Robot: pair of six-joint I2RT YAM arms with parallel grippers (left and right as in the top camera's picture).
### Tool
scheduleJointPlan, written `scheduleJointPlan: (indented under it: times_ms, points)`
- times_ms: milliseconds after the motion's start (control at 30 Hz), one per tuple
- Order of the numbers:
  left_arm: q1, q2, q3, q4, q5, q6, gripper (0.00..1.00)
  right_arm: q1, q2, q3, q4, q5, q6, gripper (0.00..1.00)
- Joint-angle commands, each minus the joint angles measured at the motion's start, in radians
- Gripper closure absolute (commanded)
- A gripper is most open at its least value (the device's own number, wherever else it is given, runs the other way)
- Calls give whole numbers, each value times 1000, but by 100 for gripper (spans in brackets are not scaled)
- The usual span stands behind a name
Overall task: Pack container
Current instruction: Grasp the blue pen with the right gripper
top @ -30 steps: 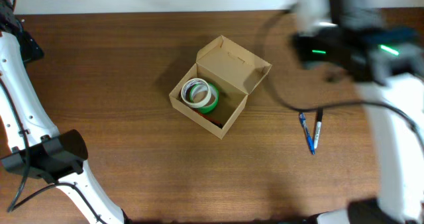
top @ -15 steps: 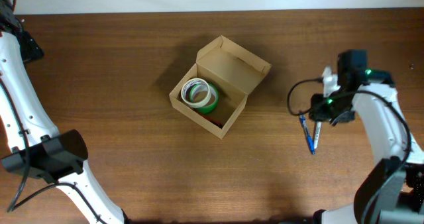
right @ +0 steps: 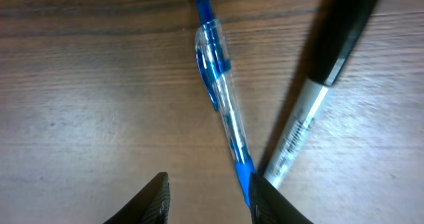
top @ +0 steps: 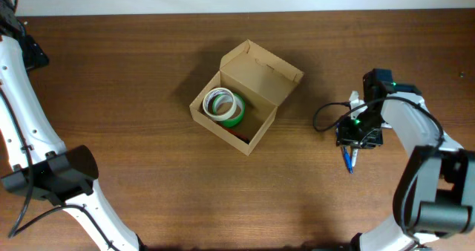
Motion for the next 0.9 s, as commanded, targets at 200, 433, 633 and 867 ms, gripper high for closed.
scheduleJointPlan:
  times_ms: [200,433,633,867]
  points:
    - [3,-4,6,-1,1,12,0,16,100,-6,62,-5,31,60]
    - [3,-4,6,-1,1,12,0,16,135,-6,98,11,31,60]
    - [3,-4,6,-1,1,12,0,16,136,-6,120,74,31,65]
    - [3,-4,6,-1,1,12,0,16,136,-6,156,214,31,63]
